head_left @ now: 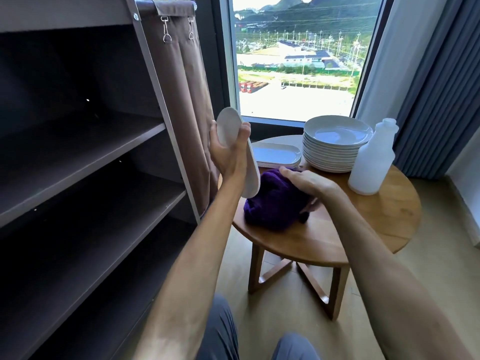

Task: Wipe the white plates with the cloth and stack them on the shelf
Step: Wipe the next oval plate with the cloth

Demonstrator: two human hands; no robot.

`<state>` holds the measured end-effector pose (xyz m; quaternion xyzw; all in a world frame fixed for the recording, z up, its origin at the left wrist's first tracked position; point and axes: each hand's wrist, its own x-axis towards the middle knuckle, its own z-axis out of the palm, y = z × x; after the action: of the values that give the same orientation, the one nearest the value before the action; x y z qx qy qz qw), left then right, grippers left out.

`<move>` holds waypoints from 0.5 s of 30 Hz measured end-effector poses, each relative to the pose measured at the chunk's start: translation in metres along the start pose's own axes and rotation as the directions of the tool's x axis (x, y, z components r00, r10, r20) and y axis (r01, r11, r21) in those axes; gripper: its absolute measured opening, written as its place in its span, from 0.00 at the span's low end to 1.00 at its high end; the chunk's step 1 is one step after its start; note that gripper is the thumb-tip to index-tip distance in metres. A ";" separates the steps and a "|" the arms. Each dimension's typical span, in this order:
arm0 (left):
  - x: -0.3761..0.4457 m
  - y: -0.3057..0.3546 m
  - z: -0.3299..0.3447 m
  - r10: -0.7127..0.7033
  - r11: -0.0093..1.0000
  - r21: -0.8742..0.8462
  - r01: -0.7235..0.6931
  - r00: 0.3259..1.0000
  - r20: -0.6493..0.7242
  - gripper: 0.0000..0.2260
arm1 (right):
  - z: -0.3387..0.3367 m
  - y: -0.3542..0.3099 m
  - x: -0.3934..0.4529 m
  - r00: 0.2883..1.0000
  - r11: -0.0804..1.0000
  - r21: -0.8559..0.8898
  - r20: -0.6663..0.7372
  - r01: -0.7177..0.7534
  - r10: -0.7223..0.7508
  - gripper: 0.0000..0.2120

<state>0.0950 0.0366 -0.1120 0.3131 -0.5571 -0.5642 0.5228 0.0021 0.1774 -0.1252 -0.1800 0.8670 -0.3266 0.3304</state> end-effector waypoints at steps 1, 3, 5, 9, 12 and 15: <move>0.002 0.000 -0.001 0.006 1.000 0.008 -0.006 1.000 -0.013 0.45 | -0.004 0.000 0.001 0.987 0.985 -0.172 -0.156 0.011 -0.038 0.32; 0.006 0.003 -0.001 -0.022 1.000 -0.002 0.022 0.998 -0.052 0.47 | -0.003 -0.004 0.004 0.902 0.965 -0.179 -0.357 0.191 -0.244 0.34; 0.007 0.008 -0.001 -0.123 0.991 -0.062 0.117 0.987 -0.102 0.47 | 0.005 -0.015 -0.004 0.838 0.859 0.062 -0.264 0.509 -0.477 0.33; 0.013 0.008 -0.009 -0.356 0.923 -0.215 0.320 0.921 -0.159 0.44 | 0.032 -0.028 -0.002 0.718 0.713 0.104 -0.011 0.693 -0.696 0.29; 0.012 0.013 -0.023 -0.386 0.921 -0.120 0.371 0.913 -0.135 0.46 | 0.059 -0.029 0.007 0.655 0.662 0.065 -0.247 0.747 -0.714 0.20; 0.011 0.012 -0.036 -0.314 0.949 0.006 0.317 0.942 -0.122 0.41 | 0.075 -0.026 0.009 0.672 0.657 0.219 -0.455 0.721 -0.585 0.15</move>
<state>0.1292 0.0172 -0.1043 0.4381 -0.4747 -0.6136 0.4543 0.0498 0.1197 -0.1542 -0.3561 0.7031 -0.6126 0.0589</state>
